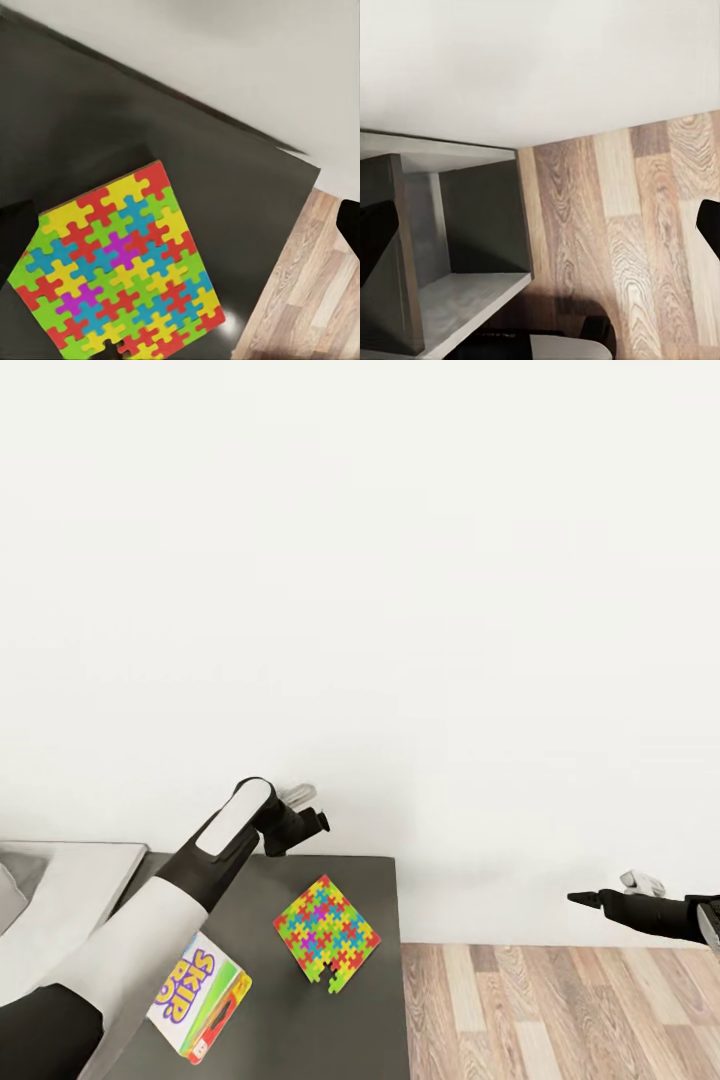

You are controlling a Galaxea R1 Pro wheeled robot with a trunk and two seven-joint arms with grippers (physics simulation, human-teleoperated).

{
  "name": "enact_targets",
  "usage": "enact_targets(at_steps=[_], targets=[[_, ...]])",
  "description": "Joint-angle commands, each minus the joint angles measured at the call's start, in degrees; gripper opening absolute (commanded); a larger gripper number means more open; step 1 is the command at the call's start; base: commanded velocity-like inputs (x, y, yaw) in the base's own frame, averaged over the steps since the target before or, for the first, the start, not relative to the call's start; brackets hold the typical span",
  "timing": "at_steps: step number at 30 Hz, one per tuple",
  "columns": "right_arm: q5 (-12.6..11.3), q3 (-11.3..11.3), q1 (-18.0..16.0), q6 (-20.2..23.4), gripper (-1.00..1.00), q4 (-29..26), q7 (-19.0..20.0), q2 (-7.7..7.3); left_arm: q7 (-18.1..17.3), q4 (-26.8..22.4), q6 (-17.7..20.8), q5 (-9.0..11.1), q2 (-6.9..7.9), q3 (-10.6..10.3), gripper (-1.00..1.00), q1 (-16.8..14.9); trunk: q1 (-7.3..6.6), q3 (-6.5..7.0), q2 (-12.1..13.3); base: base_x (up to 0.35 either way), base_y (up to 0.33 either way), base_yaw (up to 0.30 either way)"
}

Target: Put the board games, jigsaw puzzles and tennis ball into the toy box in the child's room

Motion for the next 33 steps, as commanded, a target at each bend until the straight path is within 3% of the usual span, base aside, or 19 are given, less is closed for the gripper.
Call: enact_targets(at_steps=[1,14,33], targets=[[0.8,-0.4,0.1,0.4,1.0,-0.1,0.4,0.36,0.4,0.0,0.1,0.3,0.06,-0.1,1.0,0.2,0.03,-0.11,-0.1,0.011,0.001,0.0],[4.1,0.2,1.2,0.4,1.0,-0.1,0.4,2.09,0.2,0.4,0.1,0.2,0.11,-0.1,1.0,2.4,0.03,-0.11,-0.1,0.004,0.0,0.0],[4.5,0.3,1.3,0.4,1.0,-0.4,0.4,2.31,0.2,0.4,0.1,0.2,0.12,-0.1,1.0,2.7,0.03,-0.11,-0.1,-0.066,0.0,0.0]])
